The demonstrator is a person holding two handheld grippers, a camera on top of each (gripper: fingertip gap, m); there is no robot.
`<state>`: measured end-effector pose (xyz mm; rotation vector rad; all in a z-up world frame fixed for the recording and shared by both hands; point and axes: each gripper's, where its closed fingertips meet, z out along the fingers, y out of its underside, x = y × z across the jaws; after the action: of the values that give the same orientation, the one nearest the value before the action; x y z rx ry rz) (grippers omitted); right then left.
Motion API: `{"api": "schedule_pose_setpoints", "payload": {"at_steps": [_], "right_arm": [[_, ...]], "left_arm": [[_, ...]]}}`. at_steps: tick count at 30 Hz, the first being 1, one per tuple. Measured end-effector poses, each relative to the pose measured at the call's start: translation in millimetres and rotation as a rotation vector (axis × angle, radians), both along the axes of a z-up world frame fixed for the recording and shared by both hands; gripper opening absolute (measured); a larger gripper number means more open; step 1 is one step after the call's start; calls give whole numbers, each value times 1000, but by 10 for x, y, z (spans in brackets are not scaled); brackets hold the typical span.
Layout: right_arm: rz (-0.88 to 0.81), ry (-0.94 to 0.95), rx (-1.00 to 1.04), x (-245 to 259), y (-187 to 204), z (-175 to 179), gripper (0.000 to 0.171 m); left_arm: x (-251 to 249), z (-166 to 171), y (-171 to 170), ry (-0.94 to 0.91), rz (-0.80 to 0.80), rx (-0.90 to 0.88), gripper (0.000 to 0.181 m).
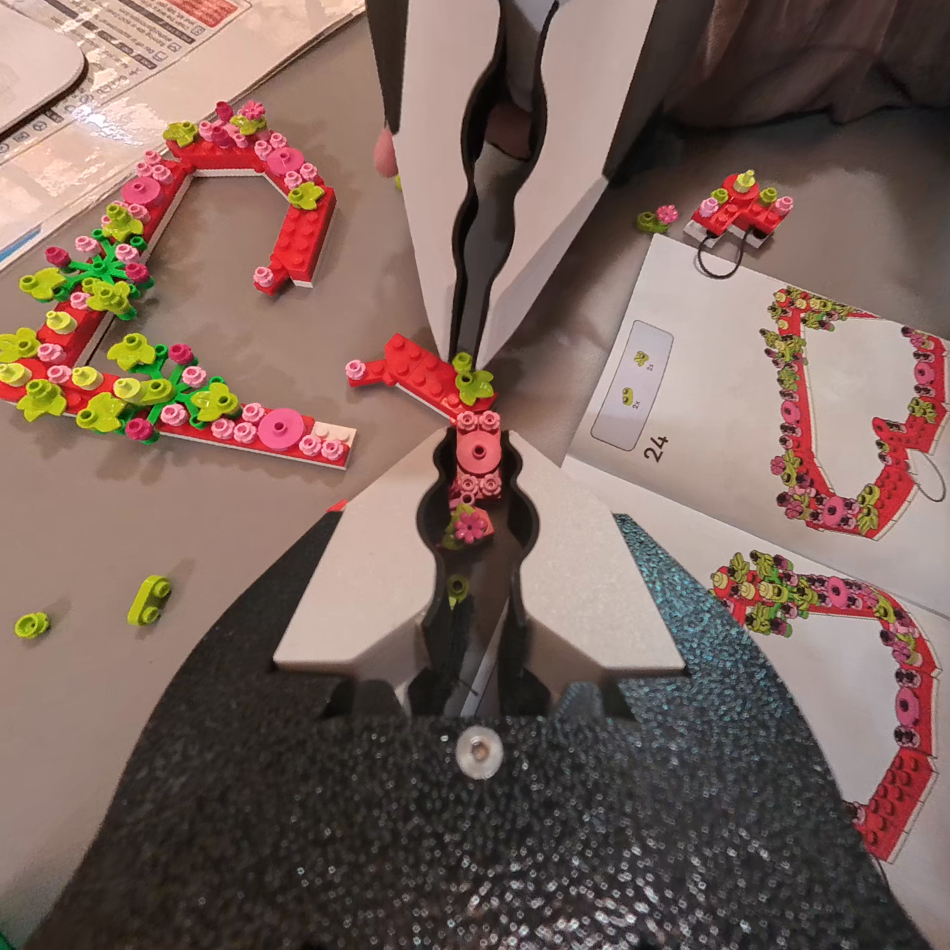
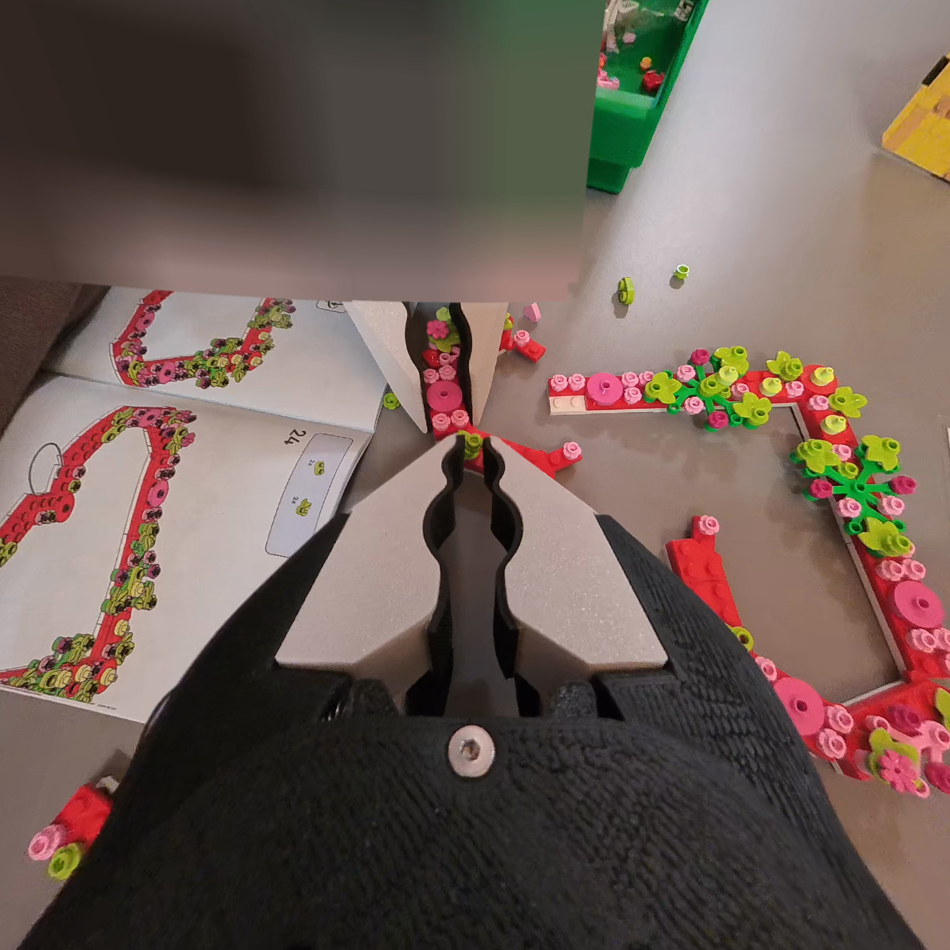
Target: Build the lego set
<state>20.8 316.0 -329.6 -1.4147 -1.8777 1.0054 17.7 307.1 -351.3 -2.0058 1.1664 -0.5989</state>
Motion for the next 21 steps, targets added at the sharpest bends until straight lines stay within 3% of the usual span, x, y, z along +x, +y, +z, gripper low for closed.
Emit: {"api": "schedule_pose_setpoints", "payload": {"at_steps": [21], "right_arm": [[8,-9,21,-11,-17,-54,6]], "left_arm": [[2,0,1,0,-1,-1,15]]}}
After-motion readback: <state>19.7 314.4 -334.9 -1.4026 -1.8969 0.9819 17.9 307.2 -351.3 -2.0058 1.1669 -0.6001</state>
